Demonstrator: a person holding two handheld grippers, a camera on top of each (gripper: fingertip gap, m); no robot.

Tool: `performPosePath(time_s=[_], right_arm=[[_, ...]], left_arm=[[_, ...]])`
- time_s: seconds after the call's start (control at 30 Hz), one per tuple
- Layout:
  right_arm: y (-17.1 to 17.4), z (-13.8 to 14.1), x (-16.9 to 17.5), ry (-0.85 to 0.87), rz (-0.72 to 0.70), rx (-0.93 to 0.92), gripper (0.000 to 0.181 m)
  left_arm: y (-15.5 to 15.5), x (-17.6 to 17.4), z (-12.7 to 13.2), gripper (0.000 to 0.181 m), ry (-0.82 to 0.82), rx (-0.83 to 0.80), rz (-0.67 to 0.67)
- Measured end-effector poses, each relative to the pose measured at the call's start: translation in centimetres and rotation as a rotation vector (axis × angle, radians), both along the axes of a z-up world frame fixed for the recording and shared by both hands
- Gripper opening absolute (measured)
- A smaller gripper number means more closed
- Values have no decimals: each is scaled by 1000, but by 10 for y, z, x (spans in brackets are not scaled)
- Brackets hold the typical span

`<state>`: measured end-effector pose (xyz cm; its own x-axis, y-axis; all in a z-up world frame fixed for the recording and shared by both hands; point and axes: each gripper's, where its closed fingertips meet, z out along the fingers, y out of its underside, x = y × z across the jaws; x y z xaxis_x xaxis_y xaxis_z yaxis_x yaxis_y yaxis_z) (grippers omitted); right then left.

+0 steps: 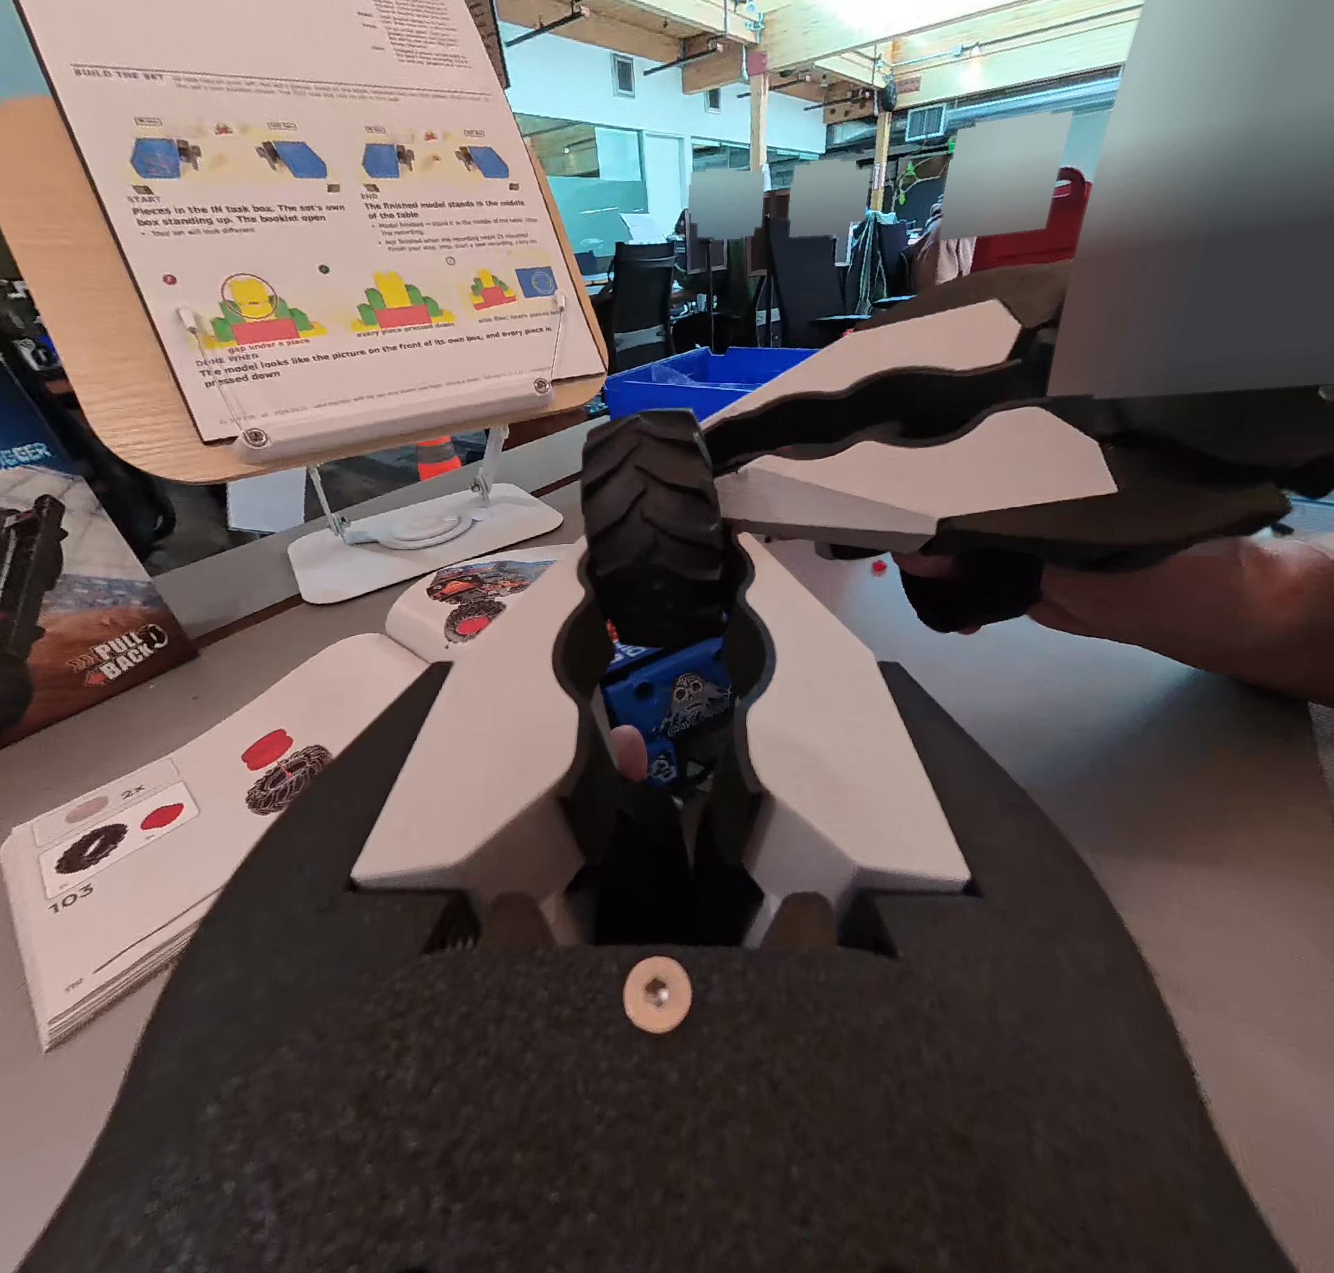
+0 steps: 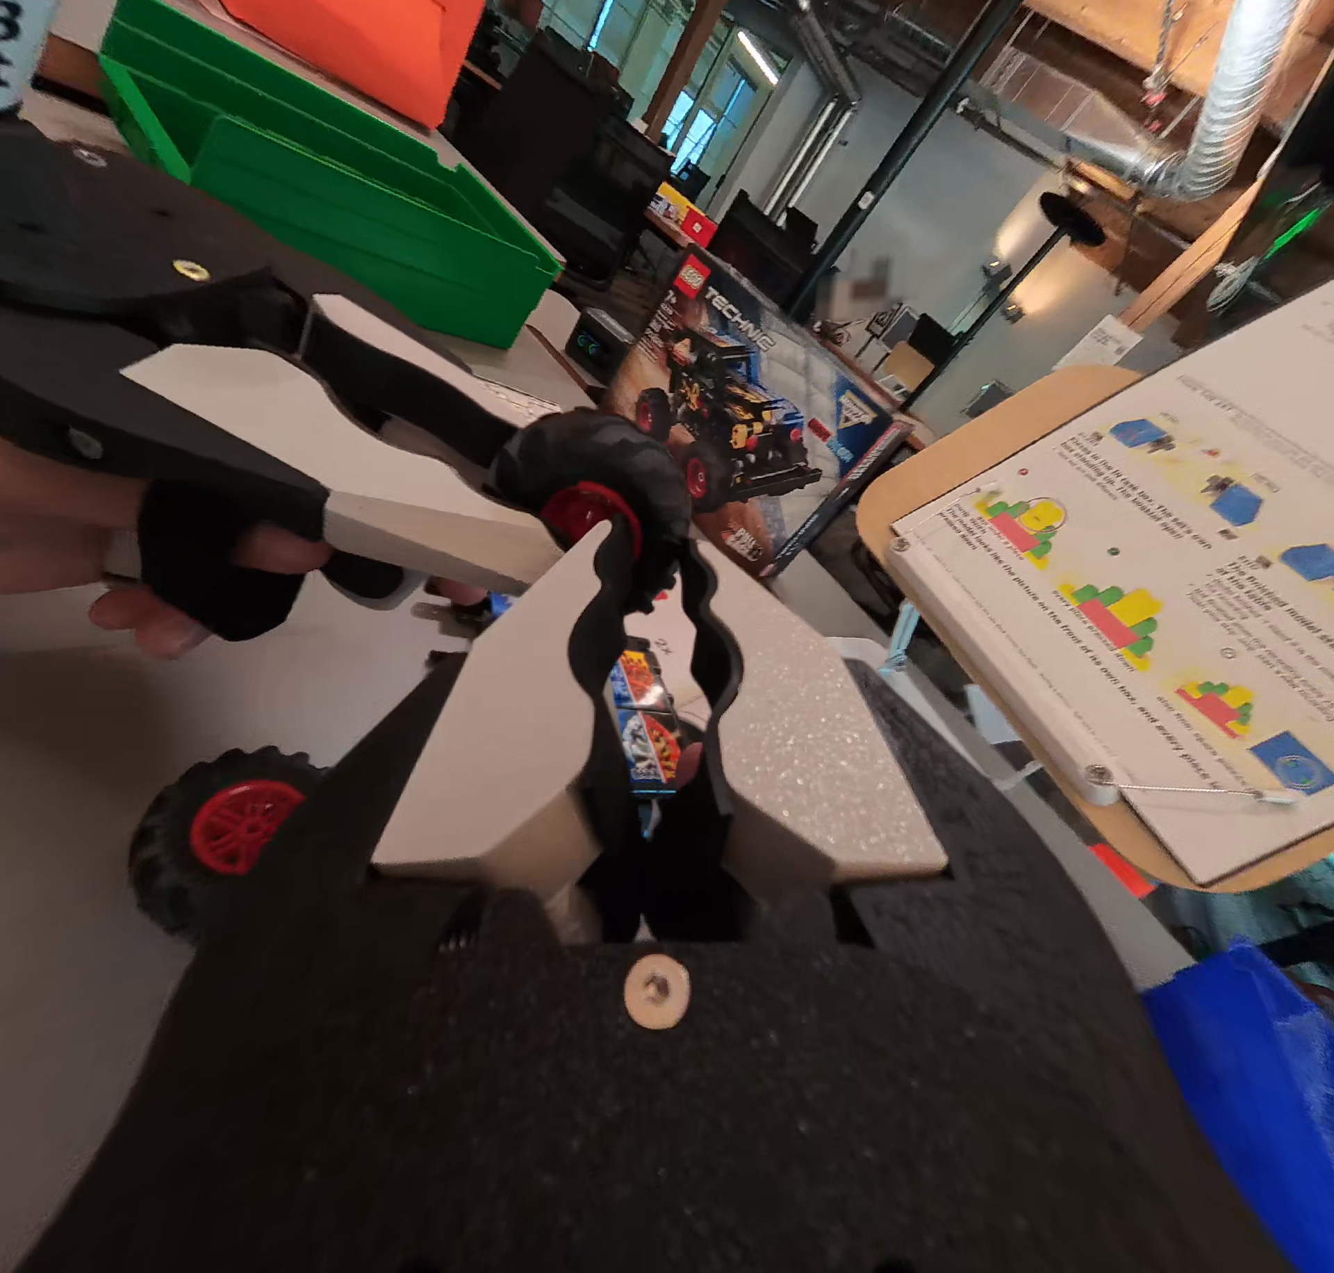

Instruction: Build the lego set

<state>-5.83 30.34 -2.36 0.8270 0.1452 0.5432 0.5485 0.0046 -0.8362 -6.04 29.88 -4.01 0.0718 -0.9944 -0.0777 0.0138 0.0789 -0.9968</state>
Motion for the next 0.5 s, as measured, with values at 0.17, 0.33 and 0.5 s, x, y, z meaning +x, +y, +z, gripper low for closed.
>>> performPosePath(time_s=[0.17, 0.33, 0.5], right_arm=[[7, 3, 2, -125, -88, 55, 13], [15, 4, 1, -269, -178, 103, 14], [12, -3, -6, 252, 63, -115, 18]], left_arm=[[10, 3, -2, 25, 3, -77, 73], [23, 4, -4, 24, 16, -180, 104], [12, -3, -6, 26, 55, -220, -48]])
